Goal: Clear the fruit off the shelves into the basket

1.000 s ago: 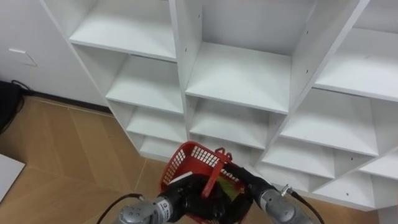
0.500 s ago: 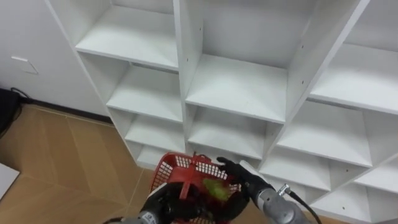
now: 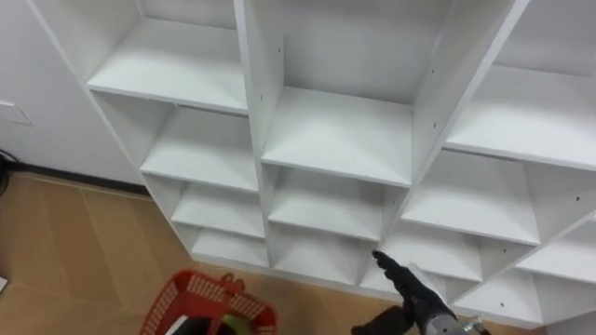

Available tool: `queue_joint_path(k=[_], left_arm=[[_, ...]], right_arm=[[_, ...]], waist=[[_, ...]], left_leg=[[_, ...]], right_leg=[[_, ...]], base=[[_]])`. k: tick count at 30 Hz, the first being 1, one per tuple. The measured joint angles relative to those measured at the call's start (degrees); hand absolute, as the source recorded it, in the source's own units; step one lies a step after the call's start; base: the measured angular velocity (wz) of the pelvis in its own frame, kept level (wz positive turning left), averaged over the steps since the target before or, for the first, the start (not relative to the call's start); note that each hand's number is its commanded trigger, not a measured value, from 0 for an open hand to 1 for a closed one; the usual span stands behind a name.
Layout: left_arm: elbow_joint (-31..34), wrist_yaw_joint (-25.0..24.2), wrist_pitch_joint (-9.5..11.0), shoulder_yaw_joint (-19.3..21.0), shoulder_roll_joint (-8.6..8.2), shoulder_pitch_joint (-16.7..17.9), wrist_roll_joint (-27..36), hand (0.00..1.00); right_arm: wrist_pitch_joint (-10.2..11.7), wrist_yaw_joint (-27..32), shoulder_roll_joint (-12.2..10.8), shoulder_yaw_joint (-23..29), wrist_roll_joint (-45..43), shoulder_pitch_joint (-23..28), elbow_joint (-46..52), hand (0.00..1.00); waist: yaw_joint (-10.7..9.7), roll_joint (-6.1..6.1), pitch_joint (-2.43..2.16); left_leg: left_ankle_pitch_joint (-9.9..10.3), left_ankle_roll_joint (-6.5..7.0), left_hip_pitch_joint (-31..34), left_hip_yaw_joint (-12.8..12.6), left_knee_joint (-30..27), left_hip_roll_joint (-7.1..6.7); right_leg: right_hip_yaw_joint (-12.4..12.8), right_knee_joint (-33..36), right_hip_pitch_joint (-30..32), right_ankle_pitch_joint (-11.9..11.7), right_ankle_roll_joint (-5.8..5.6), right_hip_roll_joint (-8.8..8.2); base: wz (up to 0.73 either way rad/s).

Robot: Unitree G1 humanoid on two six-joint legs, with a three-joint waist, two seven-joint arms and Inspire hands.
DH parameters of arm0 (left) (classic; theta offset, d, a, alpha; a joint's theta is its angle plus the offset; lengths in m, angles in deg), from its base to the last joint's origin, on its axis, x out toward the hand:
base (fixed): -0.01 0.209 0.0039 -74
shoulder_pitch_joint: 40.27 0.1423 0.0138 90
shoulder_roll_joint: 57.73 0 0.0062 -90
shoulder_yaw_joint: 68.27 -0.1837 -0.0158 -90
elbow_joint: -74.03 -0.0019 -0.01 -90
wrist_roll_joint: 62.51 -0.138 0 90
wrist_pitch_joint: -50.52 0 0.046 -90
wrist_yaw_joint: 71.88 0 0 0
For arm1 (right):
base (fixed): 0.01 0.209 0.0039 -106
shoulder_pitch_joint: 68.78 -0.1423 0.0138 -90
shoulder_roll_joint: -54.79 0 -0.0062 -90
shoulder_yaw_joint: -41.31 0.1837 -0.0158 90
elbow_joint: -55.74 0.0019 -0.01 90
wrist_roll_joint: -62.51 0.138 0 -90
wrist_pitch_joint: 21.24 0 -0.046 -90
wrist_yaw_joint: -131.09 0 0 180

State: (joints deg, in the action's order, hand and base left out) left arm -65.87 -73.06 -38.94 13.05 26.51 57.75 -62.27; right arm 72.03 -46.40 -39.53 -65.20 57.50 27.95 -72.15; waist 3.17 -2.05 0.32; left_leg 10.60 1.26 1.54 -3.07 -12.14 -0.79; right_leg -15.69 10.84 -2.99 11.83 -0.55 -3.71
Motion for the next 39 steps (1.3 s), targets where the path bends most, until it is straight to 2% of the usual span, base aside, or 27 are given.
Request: queue_joint_path(k=[2,4,6,7,10,15,18,23,30,32,34,39], left_arm=[[-1.9,1.2,0.0,0.8,-0.07,0.2,-0.6,1.0],[-3.0,2.6,0.2,1.6,-0.07,0.4,-1.1,1.0],[-3.8,4.0,0.4,2.8,-0.09,1.1,-1.2,1.0],[-4.3,4.7,0.8,3.4,-0.11,1.8,-1.2,1.0],[-4.8,6.0,1.6,4.2,-0.12,2.4,-1.2,1.0],[-5.7,6.2,2.3,4.2,-0.63,2.6,-1.2,1.0],[-6.4,7.2,2.5,4.3,-0.87,2.9,-1.2,1.0],[-6.6,8.5,2.5,4.2,-0.87,4.1,-2.7,1.0],[-7.7,8.5,2.4,6.4,-0.86,4.5,-5.0,1.0],[-8.0,8.5,1.9,6.8,-0.87,4.8,-5.0,1.0],[-8.7,8.6,1.4,7.5,-0.94,5.0,-5.6,1.0],[-10.2,8.6,-2.4,8.6,-1.28,4.8,-10.1,1.0]], right_arm=[[1.1,1.2,0.0,1.1,0.3,0.8,-2.1,0.0],[1.1,1.7,0.0,2.8,0.6,2.5,-2.4,0.0],[1.2,2.2,-0.1,4.3,1.9,4.1,-2.4,0.0],[1.6,2.8,-0.1,4.8,3.0,5.1,-2.4,0.0],[3.1,3.8,-0.2,6.5,5.1,7.8,-2.6,0.0],[3.2,4.3,-0.6,7.0,7.2,8.0,-7.4,0.0],[3.3,4.2,-1.0,7.7,7.2,8.1,-10.9,0.0],[3.5,4.4,-1.3,10.1,7.5,7.7,-15.6,0.0],[3.4,3.6,-2.3,13.3,10.9,6.9,-23.7,0.0],[2.9,3.5,-2.4,13.5,11.4,6.7,-25.2,0.0],[2.6,3.2,-2.5,13.5,11.3,6.4,-26.5,0.0],[-1.7,2.6,-2.3,13.4,9.2,5.1,-30.7,0.0]], waist=[[-0.4,0.27,0.09],[-0.7,0.52,0.15],[-0.9,0.97,0.02],[-1.4,1.24,-0.22],[-1.6,1.43,-0.32],[-2.1,1.4,-0.33],[-2.3,1.66,-0.19],[-3.0,1.63,-0.2],[-3.2,1.35,-0.32],[-3.3,1.56,-0.07],[-3.4,1.46,-0.05],[-3.5,1.68,-0.1]], left_leg=[[0.0,0.01,-0.2,-0.1,0.5,0.04],[0.0,0.02,-0.6,-0.5,1.0,0.04],[0.0,0.02,-1.2,-1.5,1.6,0.1],[0.0,0.02,-1.5,-1.7,1.9,0.07],[0.0,0.02,-2.8,-3.1,2.7,0.19],[0.0,0.05,-3.8,-4.6,2.8,0.33],[0.0,0.07,-4.3,-4.8,3.5,0.49],[0.0,0.08,-4.3,-4.9,3.5,0.53],[0.0,0.07,-4.7,-4.8,3.6,0.49],[0.1,0.05,-5.6,-4.8,4.0,0.45],[0.1,0.01,-6.3,-4.7,4.4,0.44],[0.4,-0.02,-7.0,-4.6,4.4,0.42]], right_leg=[[0.5,-0.2,0.1,-0.1,-0.11,0.06],[1.1,-0.2,0.2,-0.1,-0.14,0.08],[1.7,-0.3,0.1,-0.1,-0.16,0.13],[2.2,-0.3,0.1,-0.1,-0.16,0.15],[3.9,-0.3,-0.1,-0.1,-0.16,0.32],[5.4,-0.2,-0.2,-0.3,-0.31,0.42],[6.3,-0.2,-0.4,-0.6,-0.28,0.72],[7.4,-0.4,-0.1,-0.8,-0.21,0.96],[7.3,-1.0,-0.6,-0.8,-0.24,1.0],[7.3,-1.4,-1.7,-0.8,-0.27,1.03],[7.3,-1.7,-2.2,-0.8,-0.29,1.11],[7.3,-2.2,-2.9,-0.8,-0.35,1.19]], base=[[-0.11],[-0.15],[-0.19],[-0.18],[-0.25],[-0.19],[-0.14],[-0.08],[0.0],[0.0],[0.0],[0.0]])
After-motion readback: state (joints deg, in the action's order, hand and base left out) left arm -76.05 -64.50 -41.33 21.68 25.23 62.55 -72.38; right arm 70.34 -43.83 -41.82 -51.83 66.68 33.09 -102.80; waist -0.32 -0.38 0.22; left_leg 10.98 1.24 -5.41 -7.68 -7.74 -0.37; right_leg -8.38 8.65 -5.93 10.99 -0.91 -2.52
